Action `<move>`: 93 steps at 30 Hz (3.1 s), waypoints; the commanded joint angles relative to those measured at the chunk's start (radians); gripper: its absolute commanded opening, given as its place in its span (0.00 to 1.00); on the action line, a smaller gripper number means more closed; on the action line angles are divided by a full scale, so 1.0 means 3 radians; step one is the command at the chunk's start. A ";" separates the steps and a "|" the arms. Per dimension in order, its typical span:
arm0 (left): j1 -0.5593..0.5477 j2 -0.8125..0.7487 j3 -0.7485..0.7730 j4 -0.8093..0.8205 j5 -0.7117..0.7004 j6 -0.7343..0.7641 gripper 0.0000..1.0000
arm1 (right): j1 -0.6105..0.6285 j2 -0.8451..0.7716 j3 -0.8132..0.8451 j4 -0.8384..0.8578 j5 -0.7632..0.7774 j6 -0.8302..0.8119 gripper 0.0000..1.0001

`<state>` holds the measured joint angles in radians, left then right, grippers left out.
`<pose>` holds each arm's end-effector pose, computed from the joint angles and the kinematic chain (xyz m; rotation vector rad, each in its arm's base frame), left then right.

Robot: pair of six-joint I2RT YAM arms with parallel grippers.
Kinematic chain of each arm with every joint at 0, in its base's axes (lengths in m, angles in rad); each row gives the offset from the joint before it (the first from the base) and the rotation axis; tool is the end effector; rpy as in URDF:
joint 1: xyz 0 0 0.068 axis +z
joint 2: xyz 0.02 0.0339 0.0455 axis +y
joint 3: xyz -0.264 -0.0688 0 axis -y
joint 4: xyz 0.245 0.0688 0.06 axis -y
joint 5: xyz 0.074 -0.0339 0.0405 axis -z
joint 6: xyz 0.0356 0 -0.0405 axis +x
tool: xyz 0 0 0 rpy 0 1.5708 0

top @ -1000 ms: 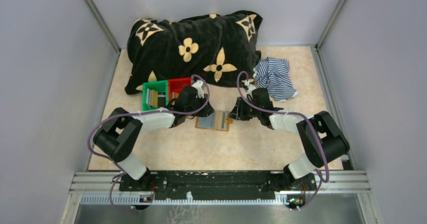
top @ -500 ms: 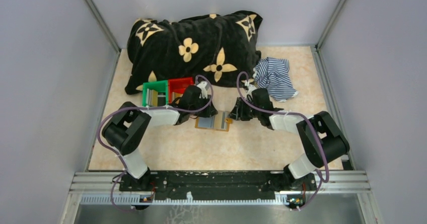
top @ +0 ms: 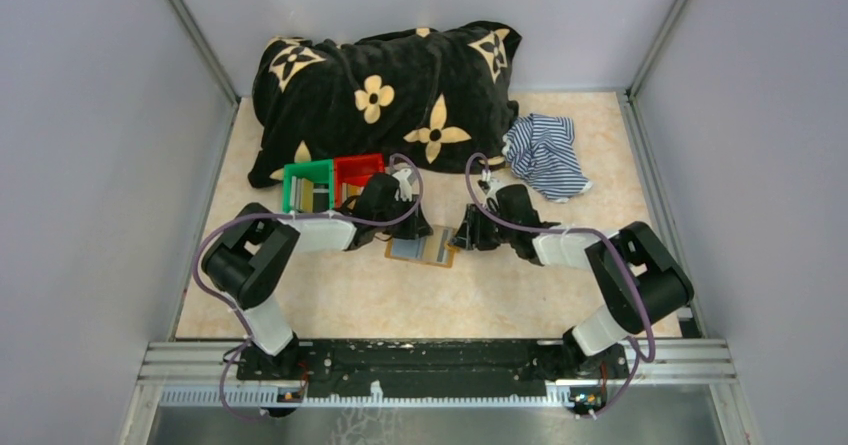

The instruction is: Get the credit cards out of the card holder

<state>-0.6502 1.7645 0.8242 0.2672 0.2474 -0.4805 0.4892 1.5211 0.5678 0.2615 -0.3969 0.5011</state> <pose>0.2722 -0.2179 0.1424 0.3421 2.3479 -0.8598 0.2406 0.1437 0.1440 -0.2105 2.3774 0.9513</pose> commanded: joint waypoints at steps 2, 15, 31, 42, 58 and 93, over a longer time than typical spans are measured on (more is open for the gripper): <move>-0.0006 -0.0302 -0.0057 -0.0194 0.0091 -0.0003 0.30 | 0.0074 0.0018 0.0043 0.0148 -0.0011 -0.0001 0.44; -0.0006 -0.0468 -0.0318 -0.0325 0.0074 0.0059 0.30 | 0.0143 0.0203 0.0104 0.0202 0.0016 0.0018 0.41; -0.0008 -0.0314 -0.0551 -0.0085 0.0068 -0.0105 0.28 | 0.0418 -0.0369 0.0392 -0.0265 0.0660 -0.0239 0.00; -0.0007 -0.0311 -0.0616 0.0055 0.0155 -0.0173 0.27 | 0.0457 -0.0253 0.0522 -0.0379 0.0797 -0.0173 0.33; -0.0001 -0.0280 -0.0600 0.0233 0.0352 -0.0249 0.27 | 0.0587 -0.0265 0.0512 -0.0327 0.0861 -0.0064 0.01; 0.0002 -0.0121 -0.0709 0.1245 0.1033 -0.0743 0.26 | 0.0586 0.0331 0.0328 -0.0283 0.1053 0.0132 0.00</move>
<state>-0.6483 1.7103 0.6277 0.4599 0.4797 -0.6346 0.6575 1.5894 0.6769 0.1764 -0.0292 0.5278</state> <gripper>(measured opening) 0.264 0.005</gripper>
